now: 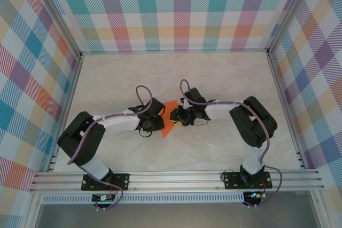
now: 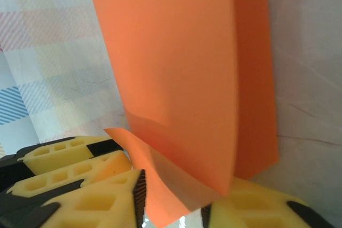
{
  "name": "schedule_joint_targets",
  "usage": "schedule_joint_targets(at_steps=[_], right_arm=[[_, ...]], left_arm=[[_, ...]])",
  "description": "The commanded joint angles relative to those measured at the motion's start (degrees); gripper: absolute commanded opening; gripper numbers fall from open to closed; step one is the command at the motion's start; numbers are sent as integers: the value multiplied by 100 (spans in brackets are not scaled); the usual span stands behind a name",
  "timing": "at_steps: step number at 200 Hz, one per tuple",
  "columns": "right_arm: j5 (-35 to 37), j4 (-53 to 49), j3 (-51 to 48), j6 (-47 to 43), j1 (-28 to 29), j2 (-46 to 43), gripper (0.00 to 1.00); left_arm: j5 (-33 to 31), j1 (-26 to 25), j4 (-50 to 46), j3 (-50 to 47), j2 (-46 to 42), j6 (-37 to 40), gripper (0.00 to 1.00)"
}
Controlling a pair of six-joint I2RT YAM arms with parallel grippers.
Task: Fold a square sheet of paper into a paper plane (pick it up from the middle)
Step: Fourth fold the wing at the center of the table.
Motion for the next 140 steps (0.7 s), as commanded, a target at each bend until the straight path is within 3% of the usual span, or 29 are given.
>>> schedule_joint_targets(at_steps=[1,26,64,140], right_arm=[[-144,124,149,-131,47,114,24],[158,57,17,-9,53,-25,11],[946,-459,-305,236,52,-714,2],[1896,-1015,-1123,1281,76,-1903,0]], left_arm=[[-33,-62,-139,170,19,75,30],[-38,-66,-226,188,-127,106,31],[152,-81,-213,104,-499,321,37],[-166,-481,320,-367,-1325,851,79]])
